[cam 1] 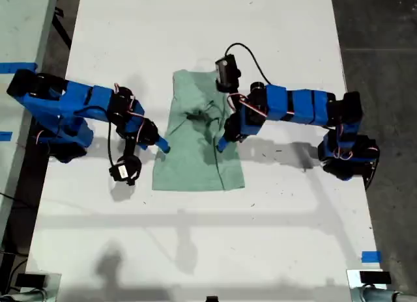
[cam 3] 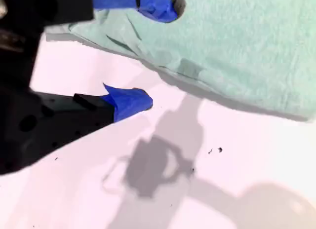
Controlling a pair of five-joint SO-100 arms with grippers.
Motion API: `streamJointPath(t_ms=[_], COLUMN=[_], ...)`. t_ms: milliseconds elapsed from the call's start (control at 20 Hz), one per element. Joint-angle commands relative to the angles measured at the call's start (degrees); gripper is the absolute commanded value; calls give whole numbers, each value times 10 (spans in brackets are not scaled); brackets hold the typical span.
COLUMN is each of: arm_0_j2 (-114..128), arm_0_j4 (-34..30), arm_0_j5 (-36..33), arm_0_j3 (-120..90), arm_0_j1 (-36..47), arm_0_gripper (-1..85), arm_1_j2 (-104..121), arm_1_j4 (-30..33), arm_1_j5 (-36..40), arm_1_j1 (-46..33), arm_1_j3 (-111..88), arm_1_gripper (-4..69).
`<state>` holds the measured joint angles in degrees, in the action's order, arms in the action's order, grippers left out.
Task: Fold tshirt
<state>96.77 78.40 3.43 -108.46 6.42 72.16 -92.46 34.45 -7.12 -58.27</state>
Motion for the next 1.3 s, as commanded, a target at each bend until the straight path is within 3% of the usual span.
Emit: streamJointPath(t_ms=[0,350,650,750,1000,1100,1250], arm_0_j2=[-22,-18,-27,-37,-18,8,26], arm_0_j4=[-45,-171,-225,-221,-224,-241,-235], arm_0_j5=[-14,-12,-35,-37,-28,-42,-40], arm_0_j3=[38,-112,-140,-134,-135,-151,-148], arm_0_j1=[14,60,72,73,59,61,47], arm_0_gripper=[267,272,231,114,71,1,1], arm_1_j2=[49,48,48,48,50,50,52], arm_1_j4=[-6,-3,10,12,28,29,39], arm_1_j5=[7,14,17,15,3,-2,-9], arm_1_j1=[-3,5,4,4,11,16,23], arm_1_j3=[-1,-17,-33,-43,-72,-76,-86], arm_1_gripper=[279,281,281,281,282,282,280])
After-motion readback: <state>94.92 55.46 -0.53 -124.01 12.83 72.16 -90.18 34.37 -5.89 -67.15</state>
